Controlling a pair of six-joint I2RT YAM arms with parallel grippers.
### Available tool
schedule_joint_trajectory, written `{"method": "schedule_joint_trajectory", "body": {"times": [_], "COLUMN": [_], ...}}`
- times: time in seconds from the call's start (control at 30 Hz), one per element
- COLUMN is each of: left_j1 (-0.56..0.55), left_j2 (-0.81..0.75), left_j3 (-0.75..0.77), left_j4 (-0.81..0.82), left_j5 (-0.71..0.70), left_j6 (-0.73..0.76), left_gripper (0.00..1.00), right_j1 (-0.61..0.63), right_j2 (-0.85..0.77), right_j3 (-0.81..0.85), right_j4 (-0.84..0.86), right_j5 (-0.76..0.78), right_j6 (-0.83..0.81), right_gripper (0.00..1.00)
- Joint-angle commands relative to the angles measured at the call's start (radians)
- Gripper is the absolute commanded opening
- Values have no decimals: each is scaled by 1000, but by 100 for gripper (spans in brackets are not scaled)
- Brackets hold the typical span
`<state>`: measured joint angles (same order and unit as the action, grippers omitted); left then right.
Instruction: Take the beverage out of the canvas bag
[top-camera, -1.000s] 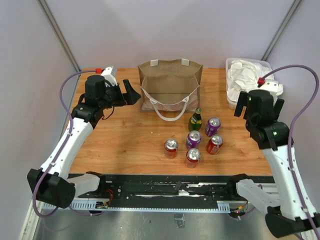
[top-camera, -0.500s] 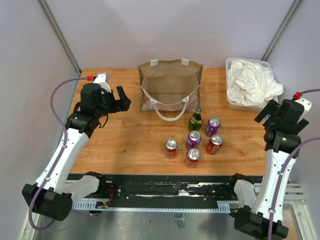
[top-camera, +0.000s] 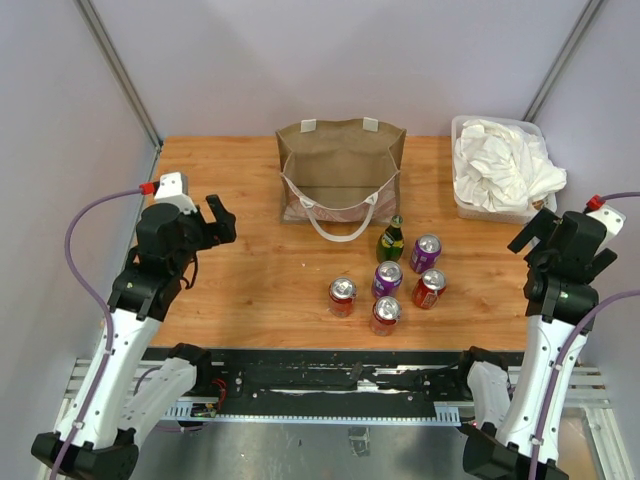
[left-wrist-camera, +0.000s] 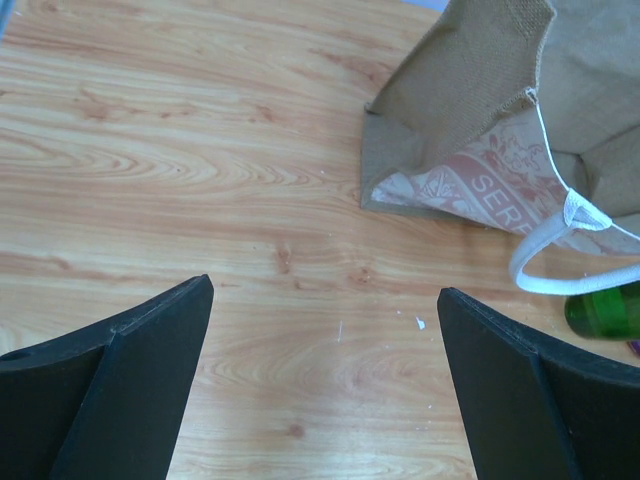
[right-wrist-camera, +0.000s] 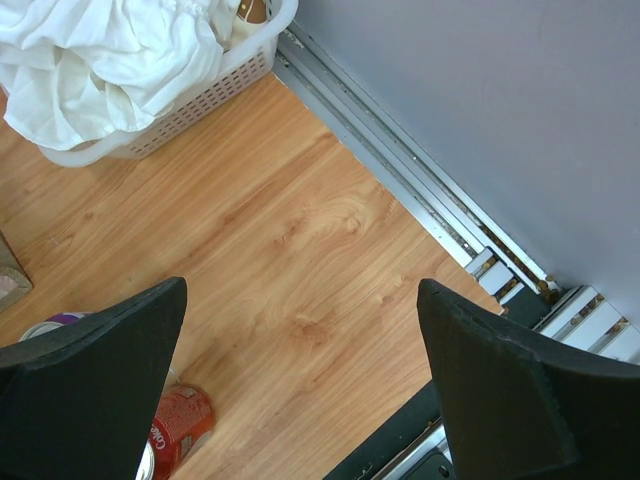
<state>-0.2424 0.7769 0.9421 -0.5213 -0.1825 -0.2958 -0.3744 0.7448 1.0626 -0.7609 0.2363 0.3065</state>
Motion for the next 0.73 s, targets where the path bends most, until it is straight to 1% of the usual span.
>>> {"method": "schedule_joint_trajectory", "body": {"times": [0.0, 0.33, 0.7], "left_j1": [8, 8, 8], "left_j2": [-64, -146, -170], "left_j3": [-33, -85, -108], "left_j4": [2, -14, -32], "left_j5": [-54, -74, -119], "left_j6": [-19, -69, -97], "left_gripper": [100, 100, 100], "right_j1": [1, 11, 18], "right_j2": [2, -7, -7], "right_j3": [-18, -43, -46], "right_j4": [6, 12, 15], "right_j5": [-6, -17, -19], "right_j6": [-9, -19, -28], "right_gripper": [98, 98, 98]}}
